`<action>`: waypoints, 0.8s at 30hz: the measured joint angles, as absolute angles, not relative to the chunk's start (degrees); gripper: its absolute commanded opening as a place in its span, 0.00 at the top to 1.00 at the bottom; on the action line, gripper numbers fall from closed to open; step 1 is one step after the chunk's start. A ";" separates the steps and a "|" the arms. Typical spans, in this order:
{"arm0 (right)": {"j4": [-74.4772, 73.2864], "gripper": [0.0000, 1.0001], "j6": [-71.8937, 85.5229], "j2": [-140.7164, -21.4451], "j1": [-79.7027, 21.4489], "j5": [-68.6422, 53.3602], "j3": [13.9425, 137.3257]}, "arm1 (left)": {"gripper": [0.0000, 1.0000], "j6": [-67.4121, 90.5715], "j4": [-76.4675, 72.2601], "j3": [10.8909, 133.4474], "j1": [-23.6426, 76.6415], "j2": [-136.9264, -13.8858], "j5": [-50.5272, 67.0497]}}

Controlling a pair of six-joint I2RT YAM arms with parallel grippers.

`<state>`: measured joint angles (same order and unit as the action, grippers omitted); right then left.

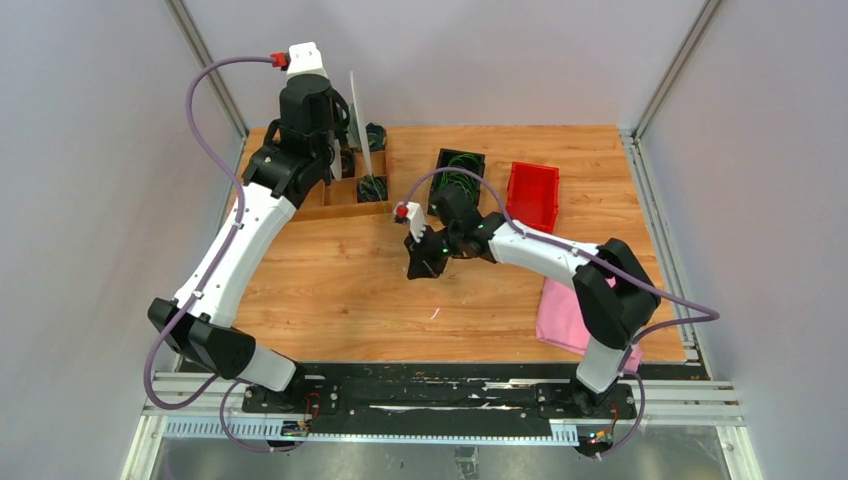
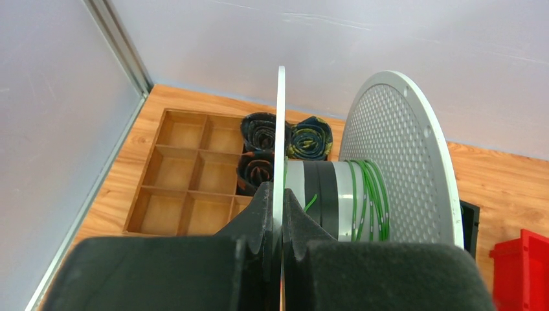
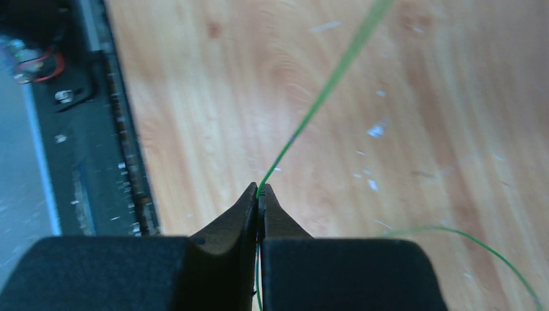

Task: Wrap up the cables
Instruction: Wrap the cable around the cable reel.

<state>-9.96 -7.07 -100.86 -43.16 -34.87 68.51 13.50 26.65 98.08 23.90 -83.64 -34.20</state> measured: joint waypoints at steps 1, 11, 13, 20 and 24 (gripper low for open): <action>-11.25 0.99 -7.07 -100.51 -44.21 -35.83 69.32 | 1.00 13.45 26.68 98.08 23.90 -83.74 -34.26; -21.19 0.99 -7.22 -96.05 -49.95 -43.66 80.03 | 1.00 12.40 22.31 93.58 23.90 -83.90 -34.79; -22.96 0.99 -7.22 -95.57 -50.02 -44.56 83.33 | 1.00 12.34 21.10 91.74 23.90 -83.79 -34.76; -27.86 0.99 -7.14 -95.44 -49.87 -44.75 93.89 | 1.00 11.99 18.98 85.27 24.14 -82.63 -34.26; -30.52 0.99 -7.09 -95.46 -49.01 -43.86 99.24 | 1.00 11.07 17.63 81.60 24.95 -80.66 -33.80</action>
